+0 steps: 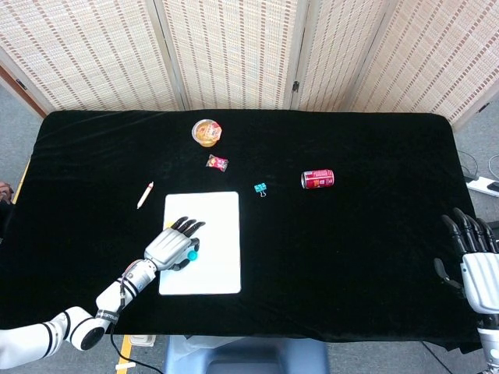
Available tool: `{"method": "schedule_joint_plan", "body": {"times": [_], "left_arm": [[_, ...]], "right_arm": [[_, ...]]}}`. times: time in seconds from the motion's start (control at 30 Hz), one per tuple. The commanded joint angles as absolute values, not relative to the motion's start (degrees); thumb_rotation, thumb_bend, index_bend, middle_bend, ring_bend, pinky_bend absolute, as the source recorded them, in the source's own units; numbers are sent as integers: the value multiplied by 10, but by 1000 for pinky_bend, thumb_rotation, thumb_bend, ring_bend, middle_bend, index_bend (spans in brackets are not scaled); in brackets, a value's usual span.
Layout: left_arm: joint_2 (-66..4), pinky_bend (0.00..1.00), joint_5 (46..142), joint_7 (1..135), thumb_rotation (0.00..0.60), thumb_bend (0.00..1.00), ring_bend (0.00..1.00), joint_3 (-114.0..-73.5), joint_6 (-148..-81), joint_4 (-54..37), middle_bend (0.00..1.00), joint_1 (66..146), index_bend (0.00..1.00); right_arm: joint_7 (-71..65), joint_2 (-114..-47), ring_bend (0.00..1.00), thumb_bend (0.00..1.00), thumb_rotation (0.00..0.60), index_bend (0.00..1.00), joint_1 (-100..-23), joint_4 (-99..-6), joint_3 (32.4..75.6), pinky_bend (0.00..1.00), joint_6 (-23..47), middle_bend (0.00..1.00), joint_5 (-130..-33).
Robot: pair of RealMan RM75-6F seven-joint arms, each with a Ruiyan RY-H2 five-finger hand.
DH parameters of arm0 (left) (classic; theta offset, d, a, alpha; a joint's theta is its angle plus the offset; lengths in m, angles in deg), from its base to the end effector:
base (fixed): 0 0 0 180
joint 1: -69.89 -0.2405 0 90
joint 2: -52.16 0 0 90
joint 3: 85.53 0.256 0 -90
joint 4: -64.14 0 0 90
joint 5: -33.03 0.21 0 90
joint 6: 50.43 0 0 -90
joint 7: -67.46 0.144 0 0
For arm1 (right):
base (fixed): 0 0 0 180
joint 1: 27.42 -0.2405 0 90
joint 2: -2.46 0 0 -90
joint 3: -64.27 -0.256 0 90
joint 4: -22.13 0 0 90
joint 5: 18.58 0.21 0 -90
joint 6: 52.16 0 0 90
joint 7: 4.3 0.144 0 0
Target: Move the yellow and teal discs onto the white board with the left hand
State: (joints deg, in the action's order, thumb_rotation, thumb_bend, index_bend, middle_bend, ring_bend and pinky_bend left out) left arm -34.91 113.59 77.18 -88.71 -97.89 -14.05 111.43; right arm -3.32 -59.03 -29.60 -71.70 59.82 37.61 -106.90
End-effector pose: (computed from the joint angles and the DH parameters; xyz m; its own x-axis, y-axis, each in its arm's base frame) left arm -0.1820 0.3229 -0.0330 0.6090 0.3224 0.7246 0.7382 -0.5645 -0.3692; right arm -0.3048 -0.1715 0.1835 0.3974 0.0890 0.9133 -0.9164 -0.0121 0.4000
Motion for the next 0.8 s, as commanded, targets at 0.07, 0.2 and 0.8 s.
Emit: {"method": "schedule_joint_plan", "body": {"times": [0.07,0.2,0.8], "left_arm": [[-348,0,1135,772,600,427,0,-885,-981,-140,80,1114,478],[-348,0,1133,771,600,427,0,-883,-983,-139,80,1114,477],[-347,0,1129,766,600,427,0,-873,-988,-132,79,1112,418]], "right_arm": [[-33,-591,0,459,600,0,-296,-717,598,0,376,0,-1070],[-34,-591,0,459,600,0,-297,-717,598,0,375,0,-1069],[-34,-591,0,459,600,0,-296,-718,598,0,377,0,-1071]]}}
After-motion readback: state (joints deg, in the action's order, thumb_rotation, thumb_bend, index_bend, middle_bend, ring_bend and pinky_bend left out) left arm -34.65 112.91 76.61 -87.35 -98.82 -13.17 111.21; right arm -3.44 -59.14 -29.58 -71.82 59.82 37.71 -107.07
